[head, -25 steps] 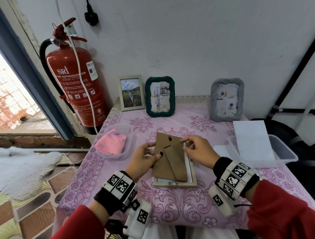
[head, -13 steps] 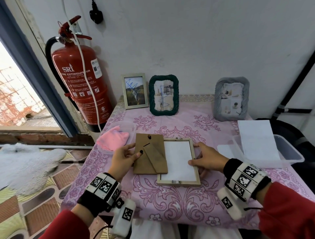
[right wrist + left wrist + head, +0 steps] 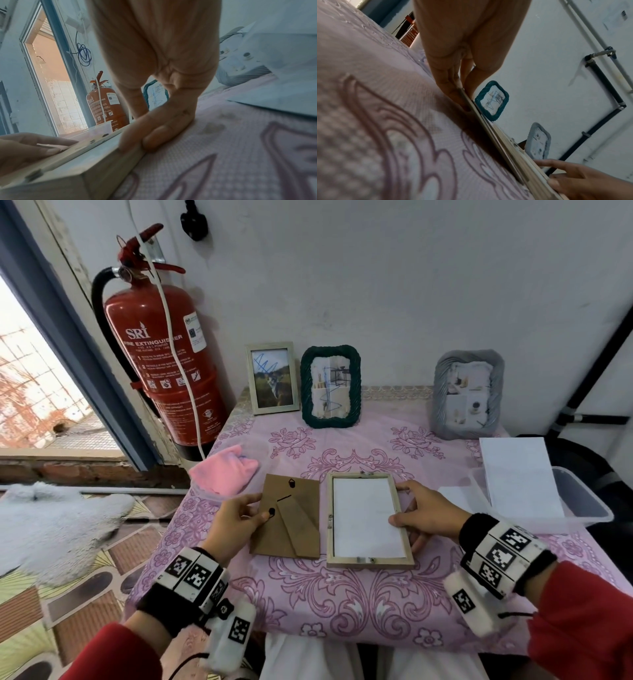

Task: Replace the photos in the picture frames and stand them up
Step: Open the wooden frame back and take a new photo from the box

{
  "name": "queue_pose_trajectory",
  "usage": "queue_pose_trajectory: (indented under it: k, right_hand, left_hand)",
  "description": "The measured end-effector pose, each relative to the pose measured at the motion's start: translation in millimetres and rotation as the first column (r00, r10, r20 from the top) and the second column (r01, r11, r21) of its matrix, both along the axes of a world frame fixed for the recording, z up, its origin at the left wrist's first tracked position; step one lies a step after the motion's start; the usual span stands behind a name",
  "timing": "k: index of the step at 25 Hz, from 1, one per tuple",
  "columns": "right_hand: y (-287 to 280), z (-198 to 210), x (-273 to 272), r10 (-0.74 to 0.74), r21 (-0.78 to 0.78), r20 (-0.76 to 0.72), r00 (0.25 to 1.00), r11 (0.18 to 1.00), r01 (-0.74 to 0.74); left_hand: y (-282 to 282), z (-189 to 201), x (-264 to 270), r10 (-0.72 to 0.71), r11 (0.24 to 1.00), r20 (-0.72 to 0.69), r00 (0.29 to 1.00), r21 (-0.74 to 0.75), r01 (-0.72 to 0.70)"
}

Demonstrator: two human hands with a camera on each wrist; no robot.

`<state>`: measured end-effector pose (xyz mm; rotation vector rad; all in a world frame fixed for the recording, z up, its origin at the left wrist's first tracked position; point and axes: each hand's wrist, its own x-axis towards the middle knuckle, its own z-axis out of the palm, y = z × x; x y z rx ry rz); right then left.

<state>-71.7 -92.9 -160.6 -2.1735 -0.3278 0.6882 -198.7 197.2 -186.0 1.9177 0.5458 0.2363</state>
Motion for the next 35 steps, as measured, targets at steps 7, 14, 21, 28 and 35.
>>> queue_pose_trajectory:
  k: [7,14,21,28,35]
  right_hand:
    - [-1.0,-2.8,-0.9,-0.022,0.038,-0.009,1.000,0.999,0.022]
    - [-2.2,-6.2,0.7,-0.003,0.015,0.036,0.999,1.000,0.003]
    - [-2.8,-10.0,2.0,0.020,0.028,0.051,0.999,0.999,-0.022]
    - [-3.6,-11.3,2.2,0.046,0.041,0.080,0.996,0.998,-0.049]
    - [-4.2,-14.7,3.0,0.052,0.048,0.103,0.993,0.997,-0.058]
  left_hand:
    - [-3.1,2.7,0.4,-0.074,0.952,-0.170,0.983,0.282,0.121]
    - [-16.1,15.9,-1.6,-0.161,0.767,-0.338,0.927,0.548,0.333]
    - [-50.7,30.2,20.0,-0.454,0.602,-0.230,0.861,0.633,0.486]
    - [-62.5,23.5,63.2,-0.536,0.301,-0.554,0.637,0.579,0.758]
    - [-62.2,23.6,76.4,-0.503,0.143,-0.645,0.575,0.594,0.792]
